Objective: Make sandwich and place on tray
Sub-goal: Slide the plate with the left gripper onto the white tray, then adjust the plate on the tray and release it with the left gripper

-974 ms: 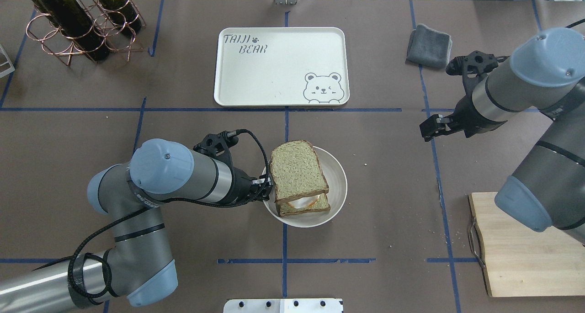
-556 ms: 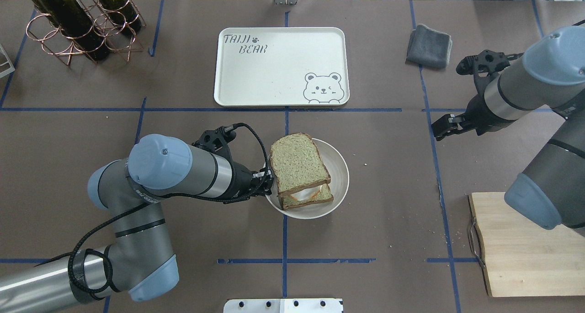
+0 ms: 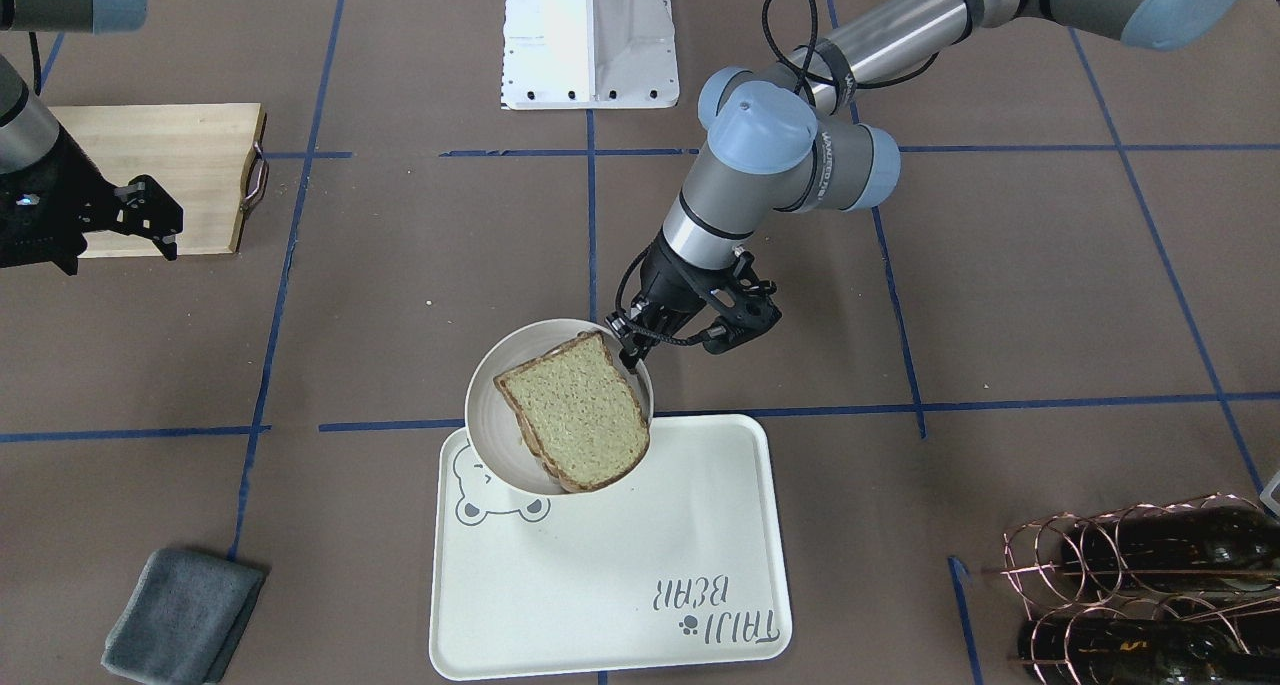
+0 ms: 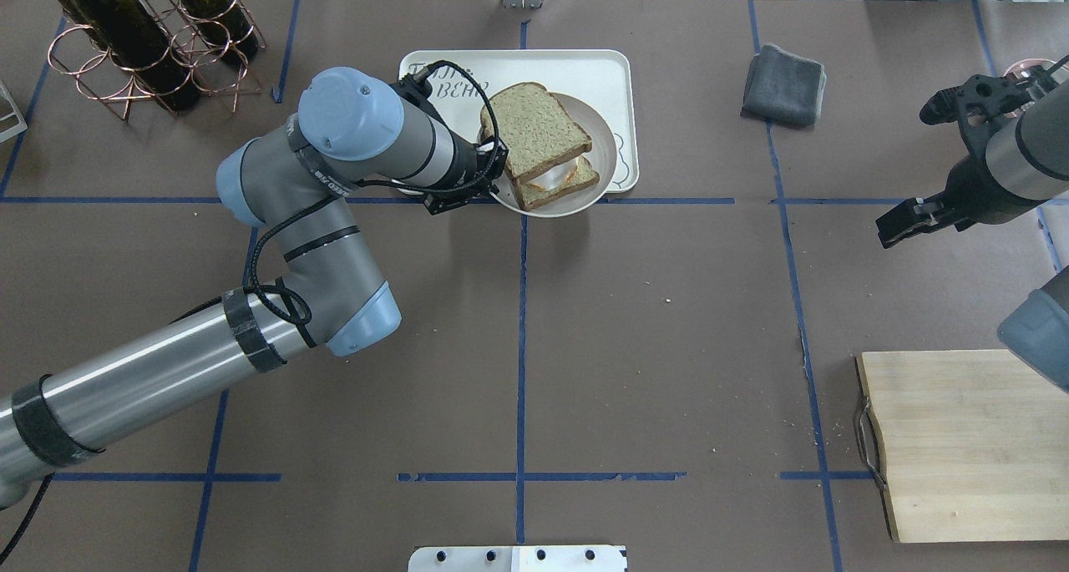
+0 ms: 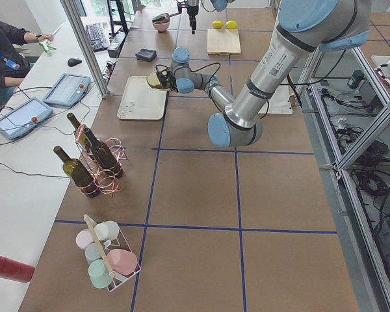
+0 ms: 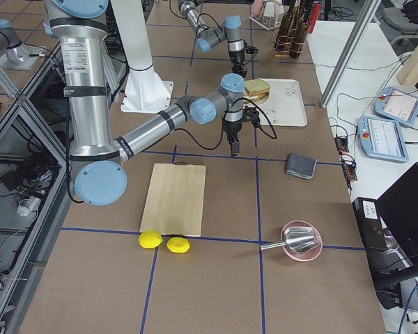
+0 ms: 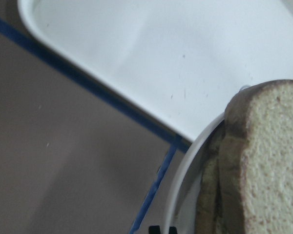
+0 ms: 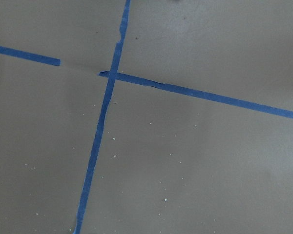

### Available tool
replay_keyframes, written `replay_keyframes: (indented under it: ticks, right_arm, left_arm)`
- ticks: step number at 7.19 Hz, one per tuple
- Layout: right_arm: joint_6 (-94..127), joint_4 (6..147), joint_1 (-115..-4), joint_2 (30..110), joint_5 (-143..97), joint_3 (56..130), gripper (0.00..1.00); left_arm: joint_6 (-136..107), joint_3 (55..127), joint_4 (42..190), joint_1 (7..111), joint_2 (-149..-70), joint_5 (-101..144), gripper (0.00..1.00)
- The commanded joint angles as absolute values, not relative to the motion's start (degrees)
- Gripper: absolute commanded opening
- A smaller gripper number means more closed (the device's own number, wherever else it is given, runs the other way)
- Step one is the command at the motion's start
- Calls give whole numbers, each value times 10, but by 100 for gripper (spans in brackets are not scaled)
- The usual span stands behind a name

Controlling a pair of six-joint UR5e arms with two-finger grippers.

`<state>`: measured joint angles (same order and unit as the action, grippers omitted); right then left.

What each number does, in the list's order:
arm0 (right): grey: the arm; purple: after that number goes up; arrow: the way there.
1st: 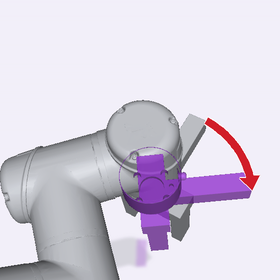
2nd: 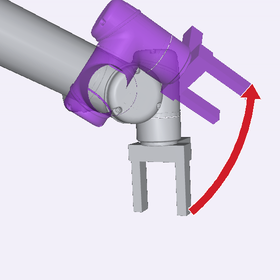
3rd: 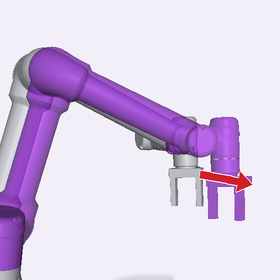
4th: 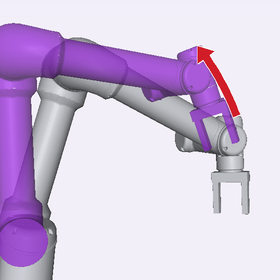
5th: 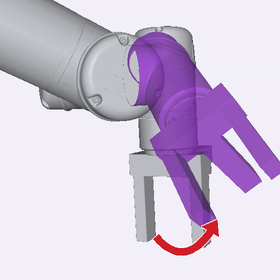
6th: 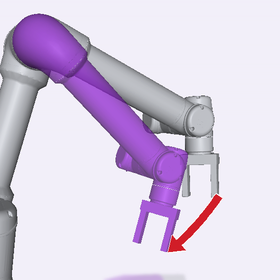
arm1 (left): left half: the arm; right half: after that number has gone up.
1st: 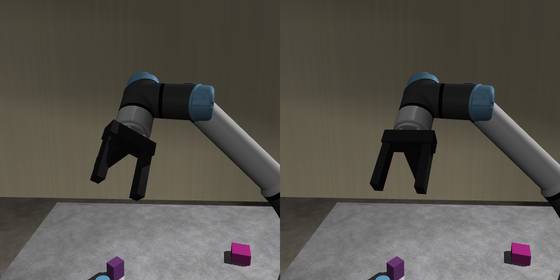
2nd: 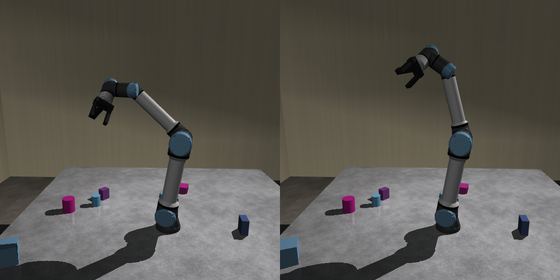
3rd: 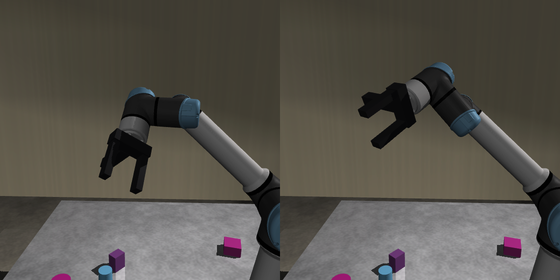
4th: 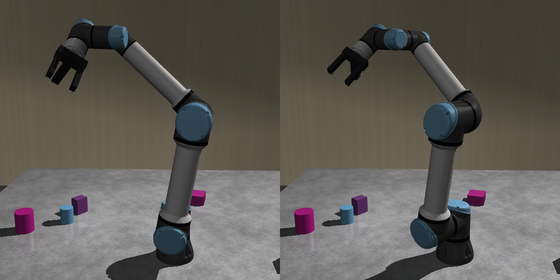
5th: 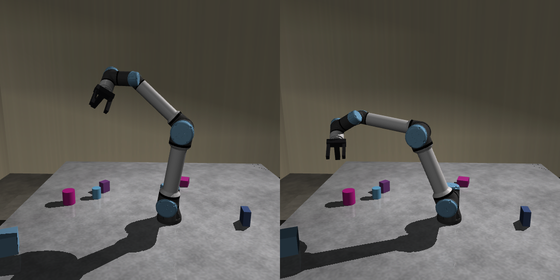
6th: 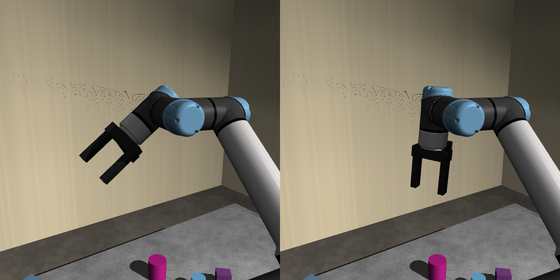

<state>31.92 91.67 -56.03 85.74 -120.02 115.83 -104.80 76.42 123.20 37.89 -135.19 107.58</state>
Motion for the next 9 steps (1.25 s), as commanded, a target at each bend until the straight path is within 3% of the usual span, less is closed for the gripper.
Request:
replay_keyframes:
  ticks: [1, 4, 7, 8, 9]
  right_arm:
    - [318, 917, -562, 858, -1201, 1157, 100]
    - [318, 917, -565, 857, -1202, 1158, 100]
    - [318, 917, -565, 857, -1202, 1158, 100]
    - [318, 917, -565, 857, -1202, 1158, 100]
    - [318, 917, -566, 856, -1202, 1158, 100]
  left_arm:
    - [-1051, 681, 1267, 402, -1379, 1050, 0]
    - [-1085, 593, 1332, 401, -1399, 1040, 0]
    - [-1087, 580, 1332, 399, -1406, 1040, 0]
    - [-1082, 580, 1332, 397, -1406, 1040, 39]
    - [-1071, 583, 1330, 396, -1406, 1040, 99]
